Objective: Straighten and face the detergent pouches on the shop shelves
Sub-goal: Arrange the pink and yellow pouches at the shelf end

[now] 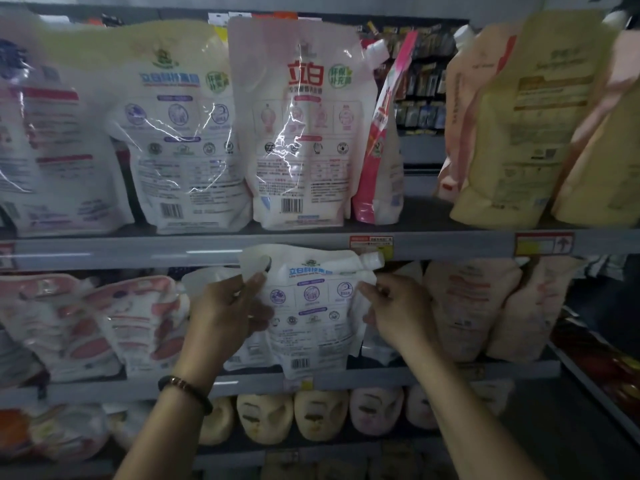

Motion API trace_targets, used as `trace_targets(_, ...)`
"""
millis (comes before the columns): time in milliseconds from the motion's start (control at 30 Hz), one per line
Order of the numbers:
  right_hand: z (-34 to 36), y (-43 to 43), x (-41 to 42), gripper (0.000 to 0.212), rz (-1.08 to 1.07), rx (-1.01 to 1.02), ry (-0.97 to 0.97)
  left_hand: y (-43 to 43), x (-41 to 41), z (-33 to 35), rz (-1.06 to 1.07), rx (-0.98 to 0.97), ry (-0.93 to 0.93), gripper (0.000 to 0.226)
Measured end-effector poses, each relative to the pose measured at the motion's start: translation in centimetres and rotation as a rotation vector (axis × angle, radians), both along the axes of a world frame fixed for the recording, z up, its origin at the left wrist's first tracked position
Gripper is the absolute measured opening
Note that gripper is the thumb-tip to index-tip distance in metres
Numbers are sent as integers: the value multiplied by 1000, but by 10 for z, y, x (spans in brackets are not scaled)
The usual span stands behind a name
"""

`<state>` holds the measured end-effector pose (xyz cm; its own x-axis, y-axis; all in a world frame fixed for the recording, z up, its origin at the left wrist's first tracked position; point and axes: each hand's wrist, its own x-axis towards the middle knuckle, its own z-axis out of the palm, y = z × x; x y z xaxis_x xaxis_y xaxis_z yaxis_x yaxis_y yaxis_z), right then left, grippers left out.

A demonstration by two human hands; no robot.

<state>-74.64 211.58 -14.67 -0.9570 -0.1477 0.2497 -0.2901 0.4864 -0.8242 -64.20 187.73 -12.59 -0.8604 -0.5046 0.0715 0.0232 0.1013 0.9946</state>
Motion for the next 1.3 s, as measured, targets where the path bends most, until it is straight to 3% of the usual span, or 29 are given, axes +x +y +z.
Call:
trace_targets(200, -16, -6, 3, 29, 6, -223, -204, -2, -18, -31, 18, 46, -81, 26)
trace_targets(500, -64, -20, -7, 39, -113, -459, -317, -1, -35, -69, 26, -56, -83, 20)
trace_targets(767, -91, -28, -12, 33, -139, -459, -317, -6, -45, -101, 38, -18, -40, 19)
trace_targets(933, -117, -24, -21, 34, -105, -405, -297, 0, -45, -107, 37, -191, -86, 24)
trace_targets(1133, -129, -30, -29, 31, -119, -324, -319, 5, -53, -107, 49, -183, -114, 21)
trace_targets(1300, -95, -40, -4, 26, -102, -239, -378, 0, -53, -113, 55, -422, -155, 20)
